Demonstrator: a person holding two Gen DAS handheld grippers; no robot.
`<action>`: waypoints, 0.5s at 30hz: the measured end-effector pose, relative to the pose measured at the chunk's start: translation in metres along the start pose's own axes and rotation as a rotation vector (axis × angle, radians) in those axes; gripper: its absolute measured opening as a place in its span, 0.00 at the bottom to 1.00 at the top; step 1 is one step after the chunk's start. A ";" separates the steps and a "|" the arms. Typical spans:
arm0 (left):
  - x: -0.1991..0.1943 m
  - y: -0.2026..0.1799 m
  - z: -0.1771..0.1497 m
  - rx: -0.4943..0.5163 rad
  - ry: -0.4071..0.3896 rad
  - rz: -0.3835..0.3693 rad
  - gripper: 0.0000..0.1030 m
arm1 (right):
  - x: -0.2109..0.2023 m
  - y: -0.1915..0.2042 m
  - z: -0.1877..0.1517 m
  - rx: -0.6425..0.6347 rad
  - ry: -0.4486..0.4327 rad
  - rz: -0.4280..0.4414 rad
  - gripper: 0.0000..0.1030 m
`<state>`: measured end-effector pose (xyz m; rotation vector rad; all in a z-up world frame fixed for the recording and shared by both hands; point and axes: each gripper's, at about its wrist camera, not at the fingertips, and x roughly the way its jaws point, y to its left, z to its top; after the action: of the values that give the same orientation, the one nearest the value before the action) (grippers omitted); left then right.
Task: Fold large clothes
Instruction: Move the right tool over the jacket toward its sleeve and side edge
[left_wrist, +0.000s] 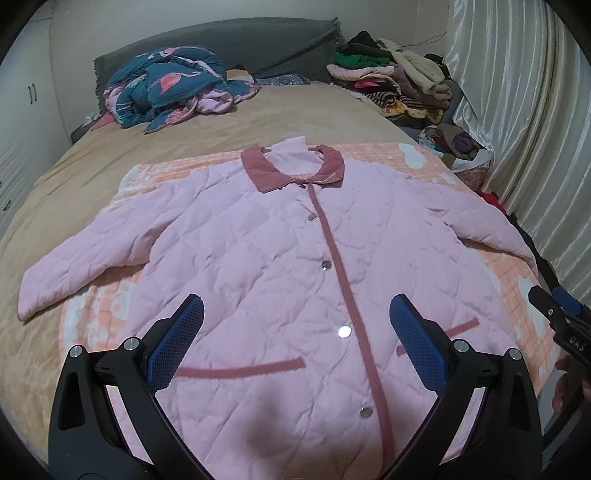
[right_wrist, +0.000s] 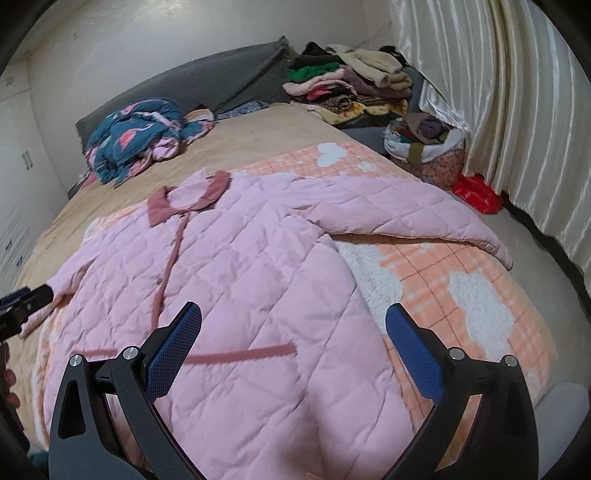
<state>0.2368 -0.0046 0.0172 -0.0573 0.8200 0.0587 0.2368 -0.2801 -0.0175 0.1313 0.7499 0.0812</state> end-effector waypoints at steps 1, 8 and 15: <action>0.004 -0.003 0.003 0.003 0.002 -0.003 0.92 | 0.003 -0.004 0.002 0.013 0.000 -0.008 0.96; 0.026 -0.023 0.018 0.021 0.020 -0.026 0.92 | 0.029 -0.048 0.023 0.148 -0.002 -0.039 0.96; 0.048 -0.046 0.026 0.059 0.035 -0.007 0.92 | 0.056 -0.096 0.034 0.241 0.020 -0.102 0.96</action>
<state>0.2916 -0.0476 0.0013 -0.0056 0.8559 0.0272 0.3031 -0.3712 -0.0450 0.3212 0.7839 -0.1059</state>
